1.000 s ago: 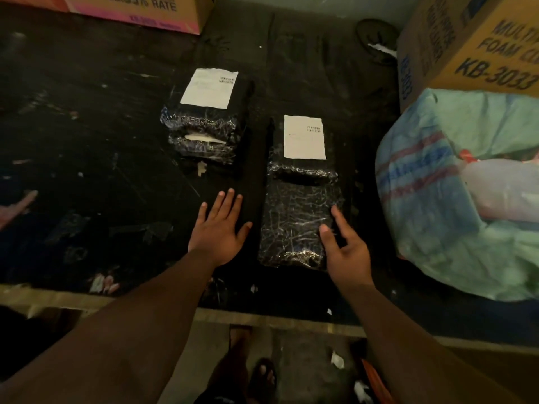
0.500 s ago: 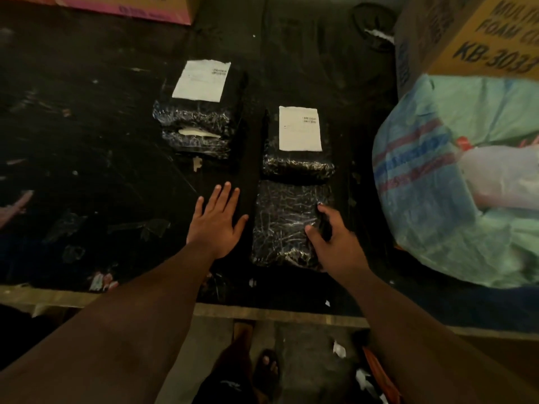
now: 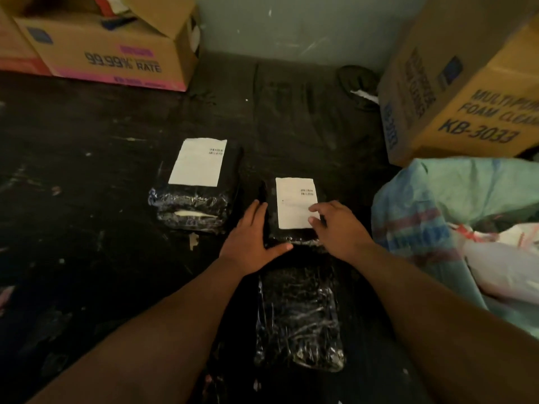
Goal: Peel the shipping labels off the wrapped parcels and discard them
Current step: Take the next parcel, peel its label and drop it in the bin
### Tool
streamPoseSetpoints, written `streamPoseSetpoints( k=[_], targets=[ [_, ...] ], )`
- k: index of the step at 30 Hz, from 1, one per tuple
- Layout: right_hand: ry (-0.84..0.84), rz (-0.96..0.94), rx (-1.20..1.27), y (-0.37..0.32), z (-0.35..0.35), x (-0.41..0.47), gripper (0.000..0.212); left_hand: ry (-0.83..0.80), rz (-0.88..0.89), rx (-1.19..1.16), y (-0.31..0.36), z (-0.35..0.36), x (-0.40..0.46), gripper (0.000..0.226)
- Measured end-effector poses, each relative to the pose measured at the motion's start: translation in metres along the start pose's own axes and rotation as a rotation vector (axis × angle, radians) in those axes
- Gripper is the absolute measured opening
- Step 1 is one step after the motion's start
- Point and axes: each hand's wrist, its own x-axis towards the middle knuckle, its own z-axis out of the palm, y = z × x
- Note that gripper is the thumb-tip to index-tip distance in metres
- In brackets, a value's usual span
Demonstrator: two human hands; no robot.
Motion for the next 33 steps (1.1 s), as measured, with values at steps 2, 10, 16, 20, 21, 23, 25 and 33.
streamPoseSetpoints(
  k=[2, 10, 16, 20, 21, 23, 25, 33],
  targets=[
    [-0.033, 0.014, -0.032, -0.007, -0.002, 0.021, 0.037, -0.056, 0.033, 0.027, 0.005, 0.002, 0.017, 0.134],
    [-0.105, 0.005, -0.176, -0.016, -0.002, 0.092, 0.041, -0.180, 0.099, 0.049, -0.011, 0.005, 0.053, 0.152],
    [-0.123, -0.024, -0.329, -0.031, -0.019, 0.126, 0.043, -0.154, 0.128, 0.015, -0.004, 0.000, 0.045, 0.151],
    [-0.292, -0.006, -0.296, -0.034, -0.008, 0.145, 0.040, -0.159, 0.112, 0.010, -0.010, 0.001, 0.043, 0.150],
    [-0.323, 0.019, -0.253, -0.033, 0.000, 0.155, 0.037, -0.182, 0.086, 0.007, -0.015, 0.003, 0.048, 0.150],
    [-0.298, 0.053, -0.204, -0.032, 0.000, 0.150, 0.032, -0.184, 0.088, 0.018, -0.014, 0.004, 0.045, 0.150],
    [-0.236, 0.054, -0.193, -0.032, -0.003, 0.154, 0.026, -0.193, 0.090, 0.013, -0.010, 0.003, 0.047, 0.149],
    [-0.118, 0.019, -0.231, -0.032, -0.002, 0.149, 0.015, -0.216, 0.072, 0.038, -0.010, 0.001, 0.053, 0.149]
  ],
)
